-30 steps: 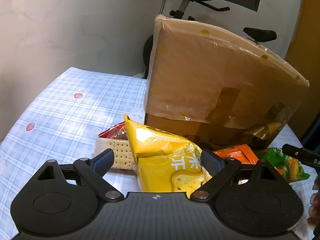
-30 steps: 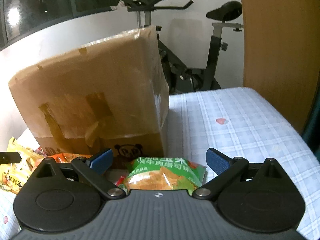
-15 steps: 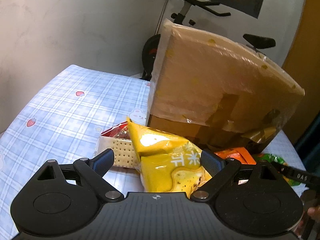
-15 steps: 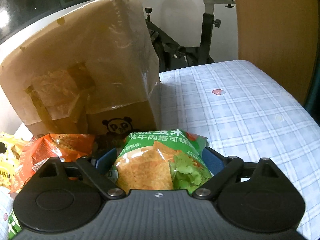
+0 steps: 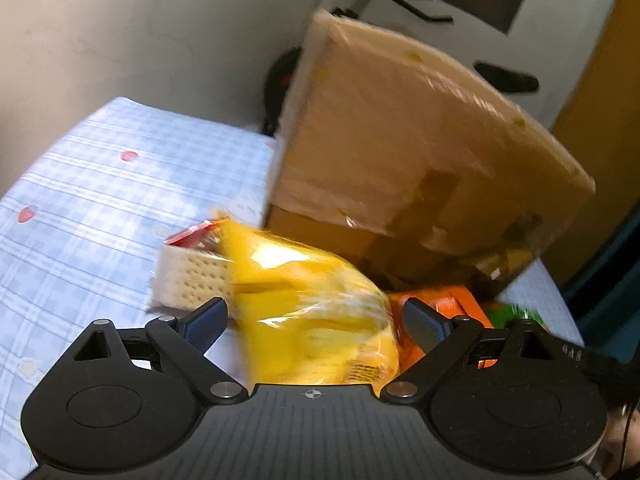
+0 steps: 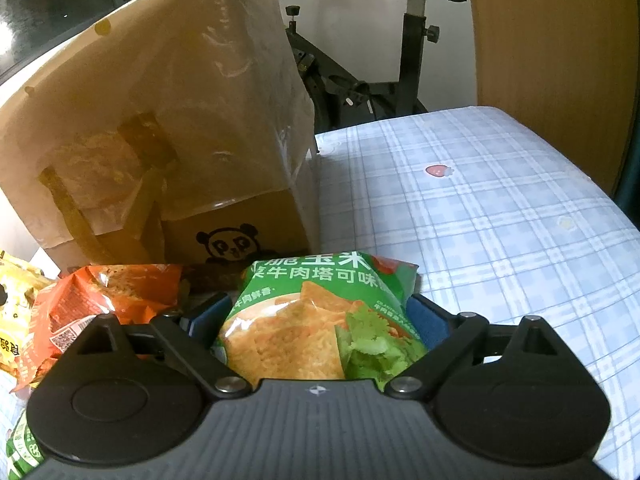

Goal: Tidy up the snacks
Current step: 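Reach the left tool to the yellow chip bag while the right tool grasps the green chip bag, then carry the yellow and green chip bags into the box and release both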

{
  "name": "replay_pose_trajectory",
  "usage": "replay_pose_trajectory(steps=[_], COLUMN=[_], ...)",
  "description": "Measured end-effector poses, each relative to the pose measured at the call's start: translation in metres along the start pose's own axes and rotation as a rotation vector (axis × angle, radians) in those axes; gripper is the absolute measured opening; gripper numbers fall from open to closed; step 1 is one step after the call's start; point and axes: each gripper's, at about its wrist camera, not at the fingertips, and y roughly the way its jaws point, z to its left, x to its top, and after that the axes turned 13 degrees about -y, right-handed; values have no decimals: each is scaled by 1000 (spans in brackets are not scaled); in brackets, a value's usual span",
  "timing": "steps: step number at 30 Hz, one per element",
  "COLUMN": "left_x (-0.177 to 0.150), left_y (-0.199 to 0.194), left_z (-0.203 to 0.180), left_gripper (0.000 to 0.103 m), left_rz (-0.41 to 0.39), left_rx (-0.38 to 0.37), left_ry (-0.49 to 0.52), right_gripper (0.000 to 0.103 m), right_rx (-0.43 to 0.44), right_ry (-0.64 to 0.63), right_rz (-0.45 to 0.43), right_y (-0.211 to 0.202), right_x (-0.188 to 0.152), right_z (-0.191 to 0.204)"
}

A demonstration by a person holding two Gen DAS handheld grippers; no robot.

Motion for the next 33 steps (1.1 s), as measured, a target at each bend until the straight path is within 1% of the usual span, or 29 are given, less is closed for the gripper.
replay_pose_trajectory(steps=[3,5,6,8,9,10,11,13,15,16,18,21,26,33], left_x=[-6,-8,-8,-6,-4,-3,-2,-3,-5,-5,-6,-6,-3,0], left_y=[5,11,12,14,14,13,12,7,4,2,-5,-16,-31,-52], left_z=[-5,-4,-2,9,14,17,18,13,7,7,4,-2,-8,-13], left_gripper=[96,95,95,94,87,80,76,74,71,70,69,69,69,68], left_rz=[9,17,18,29,35,37,32,-4,-19,-21,-36,-75,-109,-159], left_rx=[18,60,60,38,23,4,4,51,59,47,27,26,-4,-22], left_ry=[40,44,29,-49,-86,-103,-101,-50,-10,-6,-3,31,51,61], right_gripper=[96,96,96,96,96,96,96,96,96,96,92,88,87,87], right_rx=[6,8,9,10,10,11,13,18,24,27,32,44,52,58], right_ry=[9,10,11,14,14,15,19,30,45,46,44,59,69,96], right_rz=[-3,-5,-7,-8,-9,-10,-12,-10,-10,-9,-15,-36,-85,-136], right_y=[0,1,1,1,1,1,2,4,5,5,3,-3,-17,-36], right_x=[-1,-1,-2,-1,-2,-2,-2,-3,-4,-4,-3,-4,-5,-3], right_z=[-2,-2,-2,-2,-2,-3,-3,-5,-7,-7,-6,-8,-8,-12])
